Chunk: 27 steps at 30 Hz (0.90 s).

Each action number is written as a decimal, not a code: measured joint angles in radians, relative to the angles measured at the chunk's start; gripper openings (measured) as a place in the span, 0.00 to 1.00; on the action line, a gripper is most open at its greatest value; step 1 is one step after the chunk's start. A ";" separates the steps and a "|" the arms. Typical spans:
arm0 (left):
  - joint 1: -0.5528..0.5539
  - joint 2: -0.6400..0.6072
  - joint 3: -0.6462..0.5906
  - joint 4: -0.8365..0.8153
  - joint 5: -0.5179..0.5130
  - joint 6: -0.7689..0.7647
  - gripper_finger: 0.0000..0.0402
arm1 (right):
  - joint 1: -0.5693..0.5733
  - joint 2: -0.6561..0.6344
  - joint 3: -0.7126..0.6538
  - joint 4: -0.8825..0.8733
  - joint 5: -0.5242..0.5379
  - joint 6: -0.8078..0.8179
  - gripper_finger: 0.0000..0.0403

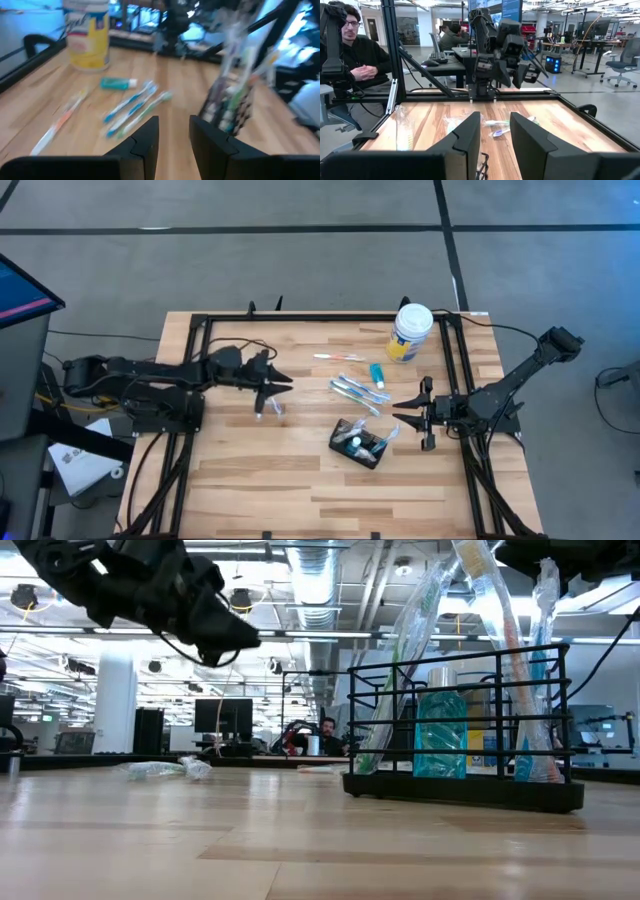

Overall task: Pick & Place toothbrushing station
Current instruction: Put the violet toothbrush into the mesh organizer

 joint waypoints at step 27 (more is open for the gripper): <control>-0.122 0.251 0.466 -0.996 -0.217 0.448 0.26 | -0.039 0.000 0.000 -0.023 -0.003 0.034 0.24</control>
